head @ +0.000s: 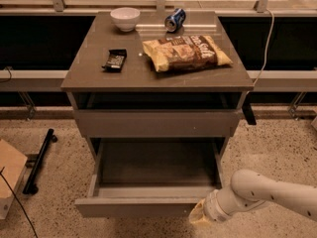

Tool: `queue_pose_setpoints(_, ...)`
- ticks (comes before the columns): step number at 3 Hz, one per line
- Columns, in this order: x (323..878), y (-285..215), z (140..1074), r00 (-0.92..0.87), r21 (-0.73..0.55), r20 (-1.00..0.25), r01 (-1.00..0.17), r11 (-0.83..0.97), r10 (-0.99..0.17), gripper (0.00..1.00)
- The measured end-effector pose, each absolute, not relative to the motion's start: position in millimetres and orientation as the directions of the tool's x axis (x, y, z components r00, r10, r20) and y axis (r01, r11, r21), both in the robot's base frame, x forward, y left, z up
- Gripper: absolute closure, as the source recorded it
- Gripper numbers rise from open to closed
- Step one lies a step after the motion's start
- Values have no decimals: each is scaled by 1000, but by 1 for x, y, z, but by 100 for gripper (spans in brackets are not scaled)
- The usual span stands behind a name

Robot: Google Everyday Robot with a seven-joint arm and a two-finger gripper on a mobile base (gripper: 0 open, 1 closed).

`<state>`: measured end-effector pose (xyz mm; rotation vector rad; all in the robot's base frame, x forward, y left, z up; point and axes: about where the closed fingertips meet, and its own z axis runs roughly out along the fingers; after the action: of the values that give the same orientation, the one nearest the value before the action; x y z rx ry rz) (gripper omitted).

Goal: Close middle drawer

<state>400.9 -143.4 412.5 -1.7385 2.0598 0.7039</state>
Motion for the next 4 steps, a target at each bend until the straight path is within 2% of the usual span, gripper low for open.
queue_pose_setpoints(1, 424, -136, 407, -131, 80, -576, -991, 104, -807, 100)
queue_pose_setpoints(2, 423, -136, 407, -131, 80, -576, -991, 104, -807, 100)
queue_pose_setpoints(4, 472, -130, 406, -67, -12, -606, -996, 93, -793, 100)
